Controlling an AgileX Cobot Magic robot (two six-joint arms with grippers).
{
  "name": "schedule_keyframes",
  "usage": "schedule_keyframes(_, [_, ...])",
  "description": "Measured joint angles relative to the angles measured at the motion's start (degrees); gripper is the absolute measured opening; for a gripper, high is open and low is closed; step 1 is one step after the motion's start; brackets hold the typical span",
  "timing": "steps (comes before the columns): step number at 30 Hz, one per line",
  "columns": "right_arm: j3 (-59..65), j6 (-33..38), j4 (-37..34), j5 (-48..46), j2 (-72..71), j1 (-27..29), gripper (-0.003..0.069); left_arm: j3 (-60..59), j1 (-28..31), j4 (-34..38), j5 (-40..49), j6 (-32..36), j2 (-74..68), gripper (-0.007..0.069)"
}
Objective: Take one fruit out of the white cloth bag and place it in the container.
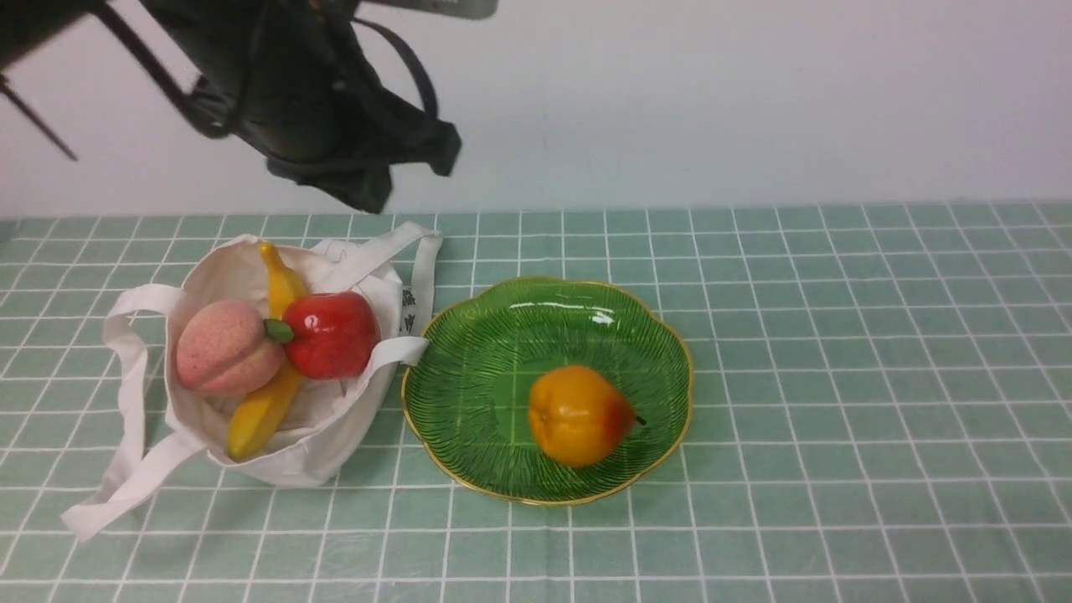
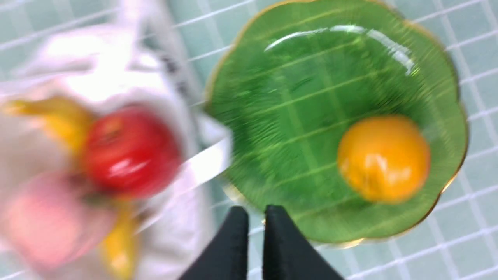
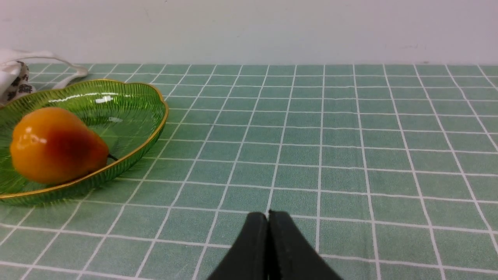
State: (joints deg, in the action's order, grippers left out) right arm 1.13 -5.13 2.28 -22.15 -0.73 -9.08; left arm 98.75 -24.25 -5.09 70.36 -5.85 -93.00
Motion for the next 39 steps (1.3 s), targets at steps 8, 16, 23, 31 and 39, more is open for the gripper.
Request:
schedule_keyframes(8, [0.0,0.0,0.0,0.0,0.0,0.0,-0.0015,-14.1,0.0,-1.0,0.7,0.5,22.0,-0.0008])
schedule_keyframes(16, [0.0,0.0,0.0,0.0,0.0,0.0,-0.0015,-47.4,0.0,6.5,-21.0,0.5,54.4,-0.0007])
schedule_keyframes(23, [0.0,0.0,0.0,0.0,0.0,0.0,-0.0015,-68.5,0.0,8.8,-38.7,-0.9,76.9,-0.0007])
schedule_keyframes(31, [0.0,0.0,0.0,0.0,0.0,0.0,-0.0015,-75.3,0.0,8.7,-40.7,-3.5,86.2,-0.0007])
schedule_keyframes(39, [0.0,0.0,0.0,0.0,0.0,0.0,-0.0015,-75.6,0.0,8.6,-40.8,-3.6,86.2,-0.0007])
